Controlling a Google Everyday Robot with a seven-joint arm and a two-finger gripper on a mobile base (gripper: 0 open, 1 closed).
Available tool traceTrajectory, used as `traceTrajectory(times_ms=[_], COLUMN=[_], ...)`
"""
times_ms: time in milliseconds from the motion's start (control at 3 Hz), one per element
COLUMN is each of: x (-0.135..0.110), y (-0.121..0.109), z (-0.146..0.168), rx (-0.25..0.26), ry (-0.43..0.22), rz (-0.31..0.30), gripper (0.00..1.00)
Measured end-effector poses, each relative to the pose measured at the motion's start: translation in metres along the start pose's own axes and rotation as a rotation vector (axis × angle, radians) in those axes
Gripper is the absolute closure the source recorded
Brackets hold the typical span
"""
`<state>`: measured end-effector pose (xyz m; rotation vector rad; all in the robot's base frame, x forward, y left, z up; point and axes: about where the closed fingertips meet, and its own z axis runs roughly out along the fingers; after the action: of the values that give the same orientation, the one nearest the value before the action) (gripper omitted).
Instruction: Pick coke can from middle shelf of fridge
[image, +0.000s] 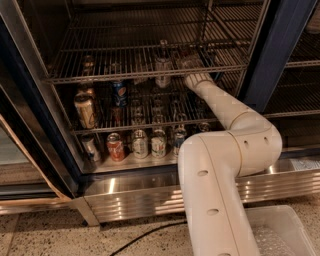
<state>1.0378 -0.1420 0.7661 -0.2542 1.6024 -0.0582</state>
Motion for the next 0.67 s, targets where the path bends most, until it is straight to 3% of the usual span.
traceTrajectory(times_ms=[667], x=[-0.0152], y=[0.0021], z=[-0.0127], rx=[-0.038], ry=[0.004], rz=[-0.018], gripper=[1.0])
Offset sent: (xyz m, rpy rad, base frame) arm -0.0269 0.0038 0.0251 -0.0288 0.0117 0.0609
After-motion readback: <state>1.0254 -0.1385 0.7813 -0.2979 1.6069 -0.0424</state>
